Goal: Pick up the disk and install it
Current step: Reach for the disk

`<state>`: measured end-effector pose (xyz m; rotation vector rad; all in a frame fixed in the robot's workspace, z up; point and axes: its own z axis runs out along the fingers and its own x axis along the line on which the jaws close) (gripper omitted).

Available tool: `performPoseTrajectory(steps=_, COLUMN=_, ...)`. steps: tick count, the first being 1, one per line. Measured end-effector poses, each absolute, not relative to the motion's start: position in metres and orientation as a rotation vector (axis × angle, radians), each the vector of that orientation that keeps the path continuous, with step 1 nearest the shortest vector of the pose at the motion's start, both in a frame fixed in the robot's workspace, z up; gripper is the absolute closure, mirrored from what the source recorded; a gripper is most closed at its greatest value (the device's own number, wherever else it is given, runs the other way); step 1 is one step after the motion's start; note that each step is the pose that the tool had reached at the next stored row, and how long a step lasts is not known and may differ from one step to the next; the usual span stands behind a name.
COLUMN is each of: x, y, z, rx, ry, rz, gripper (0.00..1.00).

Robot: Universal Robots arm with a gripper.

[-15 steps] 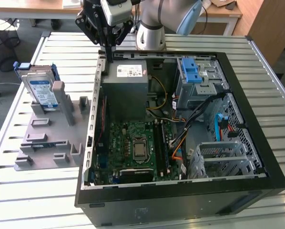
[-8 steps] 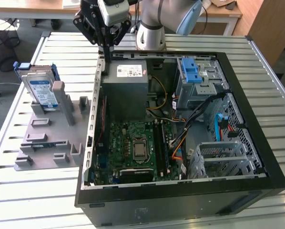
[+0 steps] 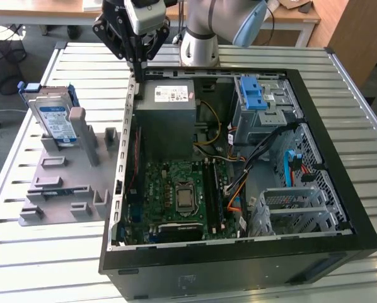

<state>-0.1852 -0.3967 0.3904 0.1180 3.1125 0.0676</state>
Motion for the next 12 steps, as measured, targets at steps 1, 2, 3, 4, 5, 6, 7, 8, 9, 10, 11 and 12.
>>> performPoseTrajectory(steps=1, x=-0.1860, y=-0.3967, z=0.3903, rx=0.118, ry=3.113, rz=0.068, gripper=0.89)
performPoseTrajectory(steps=2, x=-0.1868, y=-0.3966, z=0.3903, rx=0.118, ry=3.113, rz=0.068, gripper=0.89)
performPoseTrajectory(steps=3, x=-0.1875, y=-0.3966, z=0.3902, rx=0.118, ry=3.112, rz=0.068, gripper=0.89)
performPoseTrajectory(steps=4, x=-0.1882, y=-0.3966, z=0.3902, rx=0.118, ry=3.113, rz=0.068, gripper=0.89)
performPoseTrajectory(steps=5, x=-0.1889, y=-0.3966, z=0.3901, rx=0.118, ry=3.113, rz=0.068, gripper=0.89)
performPoseTrajectory(steps=6, x=-0.1895, y=-0.3966, z=0.3900, rx=0.118, ry=3.112, rz=0.068, gripper=0.89)
performPoseTrajectory(steps=7, x=-0.1900, y=-0.3965, z=0.3901, rx=0.118, ry=3.113, rz=0.068, gripper=0.89)
performPoseTrajectory(steps=8, x=-0.1900, y=-0.3965, z=0.3900, rx=0.118, ry=3.113, rz=0.068, gripper=0.89)
performPoseTrajectory(steps=9, x=-0.1902, y=-0.3966, z=0.3900, rx=0.118, ry=3.113, rz=0.068, gripper=0.89)
performPoseTrajectory(steps=10, x=-0.1903, y=-0.3966, z=0.3900, rx=0.118, ry=3.113, rz=0.068, gripper=0.89)
performPoseTrajectory(steps=11, x=-0.1904, y=-0.3966, z=0.3900, rx=0.118, ry=3.113, rz=0.068, gripper=0.89)
performPoseTrajectory(steps=12, x=-0.1905, y=-0.3966, z=0.3900, rx=0.118, ry=3.113, rz=0.068, gripper=0.89)
